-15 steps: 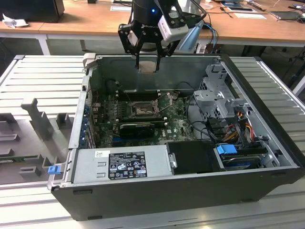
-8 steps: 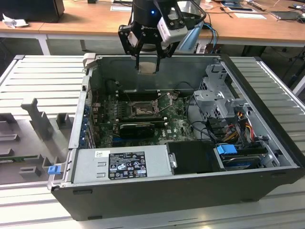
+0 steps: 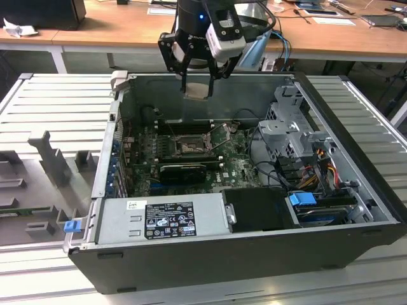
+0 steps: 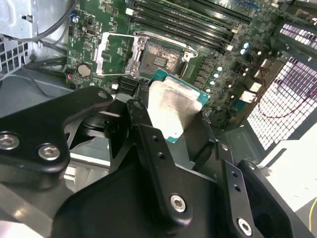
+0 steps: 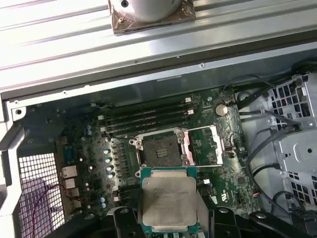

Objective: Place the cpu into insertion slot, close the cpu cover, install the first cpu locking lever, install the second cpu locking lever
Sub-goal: 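Place the cpu into insertion slot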

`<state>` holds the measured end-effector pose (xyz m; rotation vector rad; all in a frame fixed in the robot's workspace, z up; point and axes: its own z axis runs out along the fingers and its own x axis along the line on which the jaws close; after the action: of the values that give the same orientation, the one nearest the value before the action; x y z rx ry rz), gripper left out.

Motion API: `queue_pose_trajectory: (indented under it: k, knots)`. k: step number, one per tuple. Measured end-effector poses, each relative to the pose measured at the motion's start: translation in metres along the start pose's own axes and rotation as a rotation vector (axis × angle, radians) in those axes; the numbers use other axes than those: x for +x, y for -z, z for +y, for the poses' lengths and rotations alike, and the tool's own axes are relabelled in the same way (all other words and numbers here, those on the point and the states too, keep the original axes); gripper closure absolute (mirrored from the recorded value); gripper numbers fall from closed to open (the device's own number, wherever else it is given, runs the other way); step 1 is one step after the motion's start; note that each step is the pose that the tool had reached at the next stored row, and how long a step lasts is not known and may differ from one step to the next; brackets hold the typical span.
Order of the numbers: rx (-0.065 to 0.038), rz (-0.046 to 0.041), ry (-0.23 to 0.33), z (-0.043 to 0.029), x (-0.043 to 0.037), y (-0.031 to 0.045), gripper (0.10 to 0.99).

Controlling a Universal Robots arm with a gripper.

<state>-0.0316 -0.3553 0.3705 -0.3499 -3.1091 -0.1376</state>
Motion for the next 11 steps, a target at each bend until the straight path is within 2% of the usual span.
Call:
queue_pose_trajectory:
  k: [5,7,9,11]
  knots:
    - [0.000,-0.0062,-0.066,-0.0001,0.0000,-0.0008,0.557]
    - [0.001,-0.0096,-0.102,-0.0001,0.0000,-0.0011,0.557]
    - [0.002,-0.0159,-0.167,-0.0002,0.0000,-0.0016,0.557]
    - [0.003,-0.0181,-0.193,-0.0002,-0.0001,-0.0017,0.557]
